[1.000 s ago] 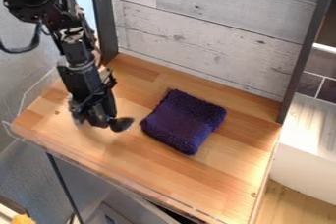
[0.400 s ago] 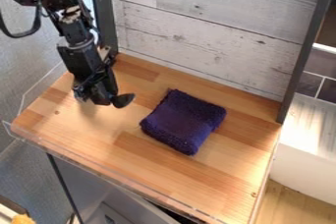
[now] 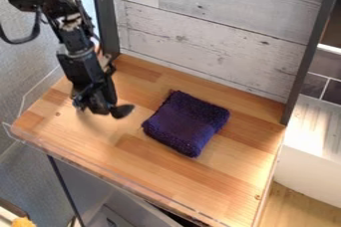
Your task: Push the blue object to the left side using the blue spoon
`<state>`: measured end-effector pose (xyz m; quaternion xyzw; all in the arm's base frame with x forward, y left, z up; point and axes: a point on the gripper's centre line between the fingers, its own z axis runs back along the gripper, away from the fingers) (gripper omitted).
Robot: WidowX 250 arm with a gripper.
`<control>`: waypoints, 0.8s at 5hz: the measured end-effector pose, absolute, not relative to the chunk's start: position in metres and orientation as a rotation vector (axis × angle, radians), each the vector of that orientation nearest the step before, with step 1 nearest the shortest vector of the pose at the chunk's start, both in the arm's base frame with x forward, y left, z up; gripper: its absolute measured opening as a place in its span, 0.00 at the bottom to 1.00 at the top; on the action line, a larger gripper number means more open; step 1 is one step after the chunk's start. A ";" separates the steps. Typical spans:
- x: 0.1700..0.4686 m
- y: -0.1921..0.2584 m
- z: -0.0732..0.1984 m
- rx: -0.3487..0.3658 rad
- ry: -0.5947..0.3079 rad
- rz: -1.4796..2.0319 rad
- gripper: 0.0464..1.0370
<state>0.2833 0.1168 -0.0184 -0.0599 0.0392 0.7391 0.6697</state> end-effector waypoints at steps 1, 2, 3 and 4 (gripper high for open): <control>0.272 0.098 -0.015 -0.099 0.059 1.580 0.28; 0.265 0.082 -0.023 -0.041 0.029 1.483 0.28; 0.264 0.080 -0.030 -0.030 -0.044 1.428 0.28; 0.270 0.080 -0.038 -0.010 -0.145 1.383 0.33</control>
